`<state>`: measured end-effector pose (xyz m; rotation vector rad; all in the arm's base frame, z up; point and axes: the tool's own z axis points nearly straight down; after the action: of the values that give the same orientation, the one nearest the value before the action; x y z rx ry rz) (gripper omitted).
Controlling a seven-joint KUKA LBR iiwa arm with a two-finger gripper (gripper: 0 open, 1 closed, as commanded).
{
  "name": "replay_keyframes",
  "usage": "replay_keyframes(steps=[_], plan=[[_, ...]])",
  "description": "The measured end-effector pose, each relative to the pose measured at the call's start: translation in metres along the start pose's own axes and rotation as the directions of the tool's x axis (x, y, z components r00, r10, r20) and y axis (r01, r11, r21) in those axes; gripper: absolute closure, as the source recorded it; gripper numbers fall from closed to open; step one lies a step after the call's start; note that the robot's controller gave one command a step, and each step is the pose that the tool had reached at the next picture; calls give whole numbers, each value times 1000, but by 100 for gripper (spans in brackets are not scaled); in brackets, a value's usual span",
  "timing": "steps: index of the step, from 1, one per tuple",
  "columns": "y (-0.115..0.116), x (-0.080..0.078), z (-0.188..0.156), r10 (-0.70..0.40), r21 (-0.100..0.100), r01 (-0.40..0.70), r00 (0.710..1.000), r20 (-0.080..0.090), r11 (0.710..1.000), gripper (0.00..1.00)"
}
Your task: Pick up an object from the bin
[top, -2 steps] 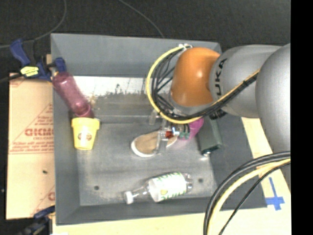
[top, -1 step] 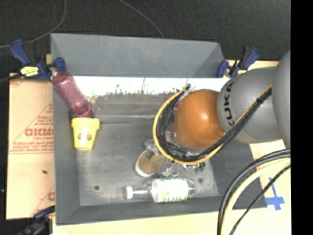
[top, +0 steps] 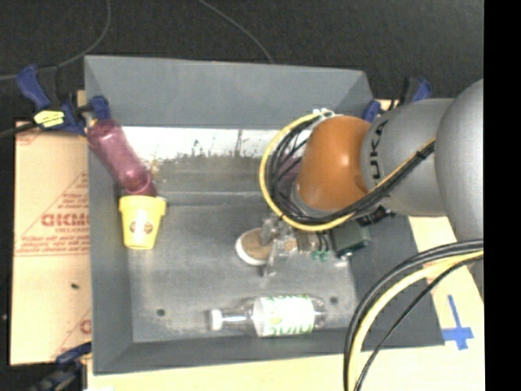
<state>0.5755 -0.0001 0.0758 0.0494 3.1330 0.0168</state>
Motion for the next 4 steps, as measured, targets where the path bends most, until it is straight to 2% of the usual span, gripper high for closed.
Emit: replay_keyframes(steps=[1,2,4], plan=[[-3,-10,2,83,-2,-83,997,-6,997,100],[-4,-20,3,99,-3,-99,995,-12,995,100],[-4,-16,-33,89,0,-89,996,-6,996,100]])
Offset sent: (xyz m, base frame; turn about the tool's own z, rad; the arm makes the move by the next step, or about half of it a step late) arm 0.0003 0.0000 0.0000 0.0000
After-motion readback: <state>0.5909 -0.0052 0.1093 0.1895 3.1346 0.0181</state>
